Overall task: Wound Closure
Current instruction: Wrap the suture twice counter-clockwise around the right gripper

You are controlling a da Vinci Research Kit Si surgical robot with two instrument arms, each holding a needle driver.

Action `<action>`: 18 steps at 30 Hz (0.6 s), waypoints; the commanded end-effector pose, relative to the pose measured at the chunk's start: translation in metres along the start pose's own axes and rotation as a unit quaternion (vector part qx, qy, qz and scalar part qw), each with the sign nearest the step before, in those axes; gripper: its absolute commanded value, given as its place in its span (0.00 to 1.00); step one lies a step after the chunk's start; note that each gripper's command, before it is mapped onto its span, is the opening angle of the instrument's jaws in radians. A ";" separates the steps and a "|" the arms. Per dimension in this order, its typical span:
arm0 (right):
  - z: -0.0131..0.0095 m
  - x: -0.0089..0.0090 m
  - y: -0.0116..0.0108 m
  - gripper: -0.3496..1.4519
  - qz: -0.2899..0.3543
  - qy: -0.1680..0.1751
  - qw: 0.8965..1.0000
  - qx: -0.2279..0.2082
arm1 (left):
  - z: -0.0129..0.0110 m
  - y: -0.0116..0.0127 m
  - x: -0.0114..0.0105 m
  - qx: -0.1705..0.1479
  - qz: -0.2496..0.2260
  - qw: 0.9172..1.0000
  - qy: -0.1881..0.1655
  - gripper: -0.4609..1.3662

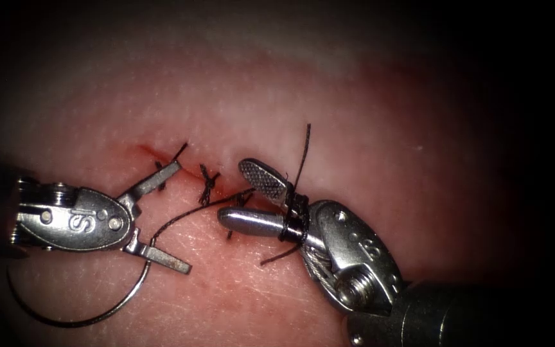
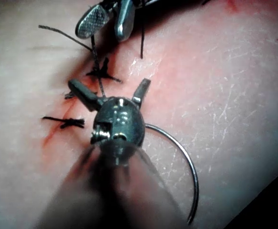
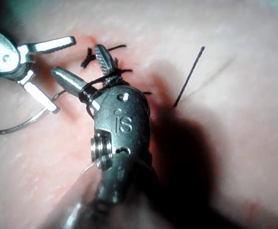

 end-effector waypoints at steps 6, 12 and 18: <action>-0.0002 -0.0002 -0.0002 0.56 -0.001 -0.001 1.000 0.000 | 0.0012 -0.0004 -0.0020 -0.016 -0.009 0.999 -0.052 0.58; -0.0003 -0.0002 -0.0002 0.56 -0.001 -0.002 1.000 0.000 | 0.0021 0.0005 -0.0045 -0.021 -0.033 0.993 -0.107 0.56; -0.0003 -0.0002 -0.0002 0.56 -0.001 -0.002 1.000 0.000 | 0.0020 0.0011 -0.0056 -0.029 -0.057 0.988 -0.139 0.31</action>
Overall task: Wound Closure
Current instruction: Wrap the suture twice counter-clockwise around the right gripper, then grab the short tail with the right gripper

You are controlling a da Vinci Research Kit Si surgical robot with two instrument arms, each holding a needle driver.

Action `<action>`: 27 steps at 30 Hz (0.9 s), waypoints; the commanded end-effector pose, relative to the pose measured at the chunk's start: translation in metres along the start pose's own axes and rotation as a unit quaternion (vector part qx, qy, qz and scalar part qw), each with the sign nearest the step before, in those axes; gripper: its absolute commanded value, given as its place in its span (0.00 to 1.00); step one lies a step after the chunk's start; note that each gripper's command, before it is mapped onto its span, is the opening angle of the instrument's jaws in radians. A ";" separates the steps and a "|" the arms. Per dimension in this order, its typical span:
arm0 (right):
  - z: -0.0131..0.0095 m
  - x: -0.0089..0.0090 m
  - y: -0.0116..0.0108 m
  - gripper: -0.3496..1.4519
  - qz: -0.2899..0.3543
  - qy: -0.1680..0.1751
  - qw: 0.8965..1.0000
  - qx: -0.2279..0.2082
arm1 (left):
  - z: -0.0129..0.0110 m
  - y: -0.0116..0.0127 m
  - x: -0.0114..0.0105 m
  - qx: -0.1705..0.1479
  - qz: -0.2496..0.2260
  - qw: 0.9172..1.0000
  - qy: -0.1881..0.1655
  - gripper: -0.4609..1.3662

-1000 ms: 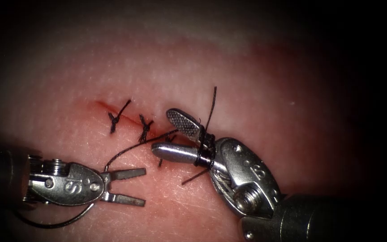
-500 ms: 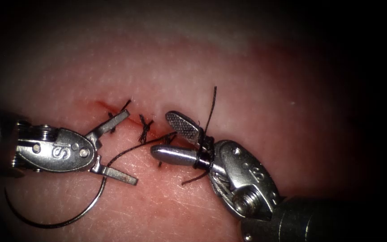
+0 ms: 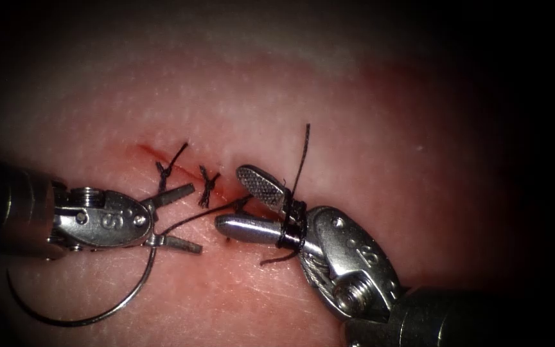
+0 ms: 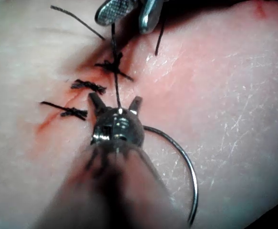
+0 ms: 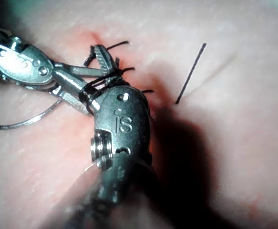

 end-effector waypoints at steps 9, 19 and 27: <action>-0.0002 -0.0002 -0.0001 0.56 -0.002 0.005 1.000 -0.019 | -0.0012 -0.0004 0.0005 -0.010 -0.021 1.000 -0.009 0.06; -0.0011 0.0001 0.0007 0.55 0.013 0.008 0.993 -0.115 | -0.0012 0.0013 0.0032 -0.009 0.000 1.000 0.005 0.06; -0.0020 0.0003 0.0024 0.53 0.060 0.003 0.980 -0.190 | 0.0004 0.0025 0.0049 -0.016 0.010 1.000 0.015 0.06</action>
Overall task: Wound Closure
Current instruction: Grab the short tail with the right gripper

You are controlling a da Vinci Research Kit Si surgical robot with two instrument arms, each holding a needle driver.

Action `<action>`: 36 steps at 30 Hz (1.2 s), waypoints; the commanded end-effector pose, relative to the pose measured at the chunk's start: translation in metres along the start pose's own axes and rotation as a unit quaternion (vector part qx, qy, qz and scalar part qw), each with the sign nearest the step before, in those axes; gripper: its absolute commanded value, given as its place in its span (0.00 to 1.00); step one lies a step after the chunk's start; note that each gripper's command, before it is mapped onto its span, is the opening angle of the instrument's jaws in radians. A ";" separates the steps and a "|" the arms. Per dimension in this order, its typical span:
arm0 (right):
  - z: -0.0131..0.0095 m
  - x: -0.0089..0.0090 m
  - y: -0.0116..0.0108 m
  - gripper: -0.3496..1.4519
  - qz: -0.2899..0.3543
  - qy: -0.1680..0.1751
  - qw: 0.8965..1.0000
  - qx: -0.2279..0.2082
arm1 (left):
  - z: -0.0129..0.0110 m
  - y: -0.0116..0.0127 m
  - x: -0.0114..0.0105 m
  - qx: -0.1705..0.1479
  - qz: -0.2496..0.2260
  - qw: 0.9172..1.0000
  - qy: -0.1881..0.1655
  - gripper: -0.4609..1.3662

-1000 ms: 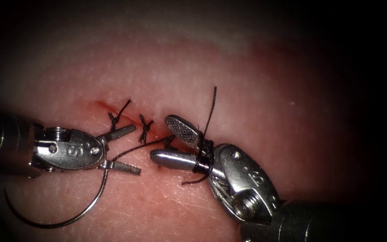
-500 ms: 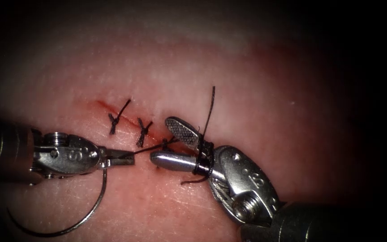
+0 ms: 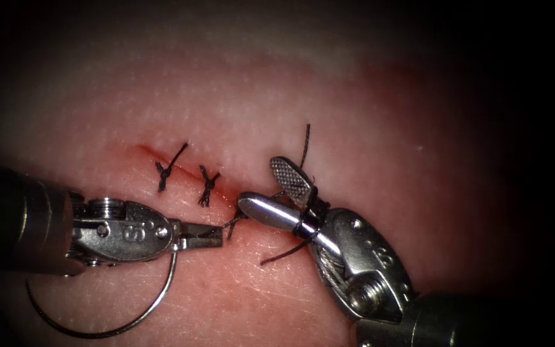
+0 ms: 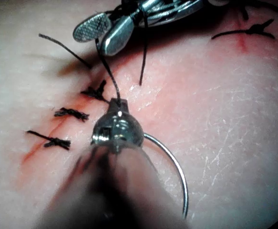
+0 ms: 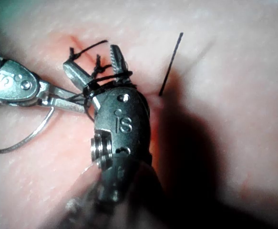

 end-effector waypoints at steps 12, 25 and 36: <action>0.0003 -0.0013 0.0036 0.62 0.051 -0.018 0.995 -0.087 | 0.0011 -0.0001 0.0010 -0.010 0.010 1.000 0.008 0.06; 0.0022 -0.0008 0.0065 0.67 0.123 -0.047 0.984 -0.122 | 0.0022 -0.0005 0.0016 -0.017 0.012 1.000 0.014 0.06; 0.0046 -0.0023 0.0081 0.66 0.134 -0.080 0.980 -0.123 | 0.0026 -0.0015 0.0015 -0.020 0.014 1.000 0.016 0.06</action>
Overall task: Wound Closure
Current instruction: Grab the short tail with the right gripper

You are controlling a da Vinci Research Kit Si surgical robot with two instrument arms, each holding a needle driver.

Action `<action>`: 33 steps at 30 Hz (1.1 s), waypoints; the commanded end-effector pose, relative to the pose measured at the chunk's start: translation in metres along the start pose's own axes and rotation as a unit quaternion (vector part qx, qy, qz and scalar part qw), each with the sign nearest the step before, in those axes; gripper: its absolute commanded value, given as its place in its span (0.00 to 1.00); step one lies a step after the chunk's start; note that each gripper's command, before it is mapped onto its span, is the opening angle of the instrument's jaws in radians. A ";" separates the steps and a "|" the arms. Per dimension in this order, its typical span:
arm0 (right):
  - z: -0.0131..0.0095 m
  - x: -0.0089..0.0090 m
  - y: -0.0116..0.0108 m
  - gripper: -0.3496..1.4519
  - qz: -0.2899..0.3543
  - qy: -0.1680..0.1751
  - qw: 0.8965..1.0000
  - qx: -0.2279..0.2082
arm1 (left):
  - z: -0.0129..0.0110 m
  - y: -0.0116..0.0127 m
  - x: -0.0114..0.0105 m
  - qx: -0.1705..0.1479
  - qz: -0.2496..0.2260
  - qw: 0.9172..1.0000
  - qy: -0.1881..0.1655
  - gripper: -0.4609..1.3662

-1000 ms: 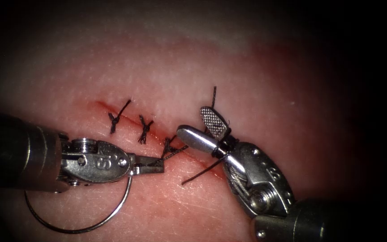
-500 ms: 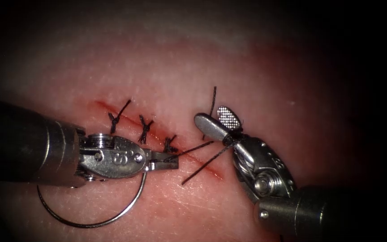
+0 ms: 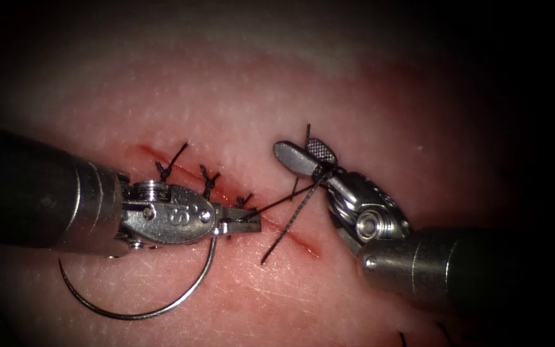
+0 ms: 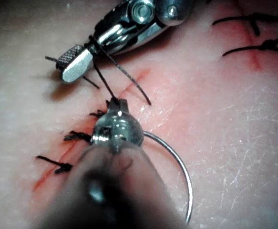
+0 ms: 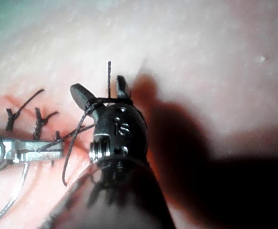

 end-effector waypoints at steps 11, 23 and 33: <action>-0.0002 0.0005 -0.0011 0.00 0.007 0.006 1.000 0.004 | 0.0001 -0.0007 -0.0003 -0.009 0.005 1.000 0.002 0.06; -0.0036 0.0014 -0.0050 0.00 -0.002 0.031 0.998 0.048 | 0.0006 -0.0030 -0.0008 -0.019 -0.007 1.000 0.004 0.06; -0.0052 -0.0005 -0.0055 0.00 -0.013 0.032 0.997 0.065 | 0.0003 -0.0056 0.0006 -0.027 -0.018 0.999 0.001 0.06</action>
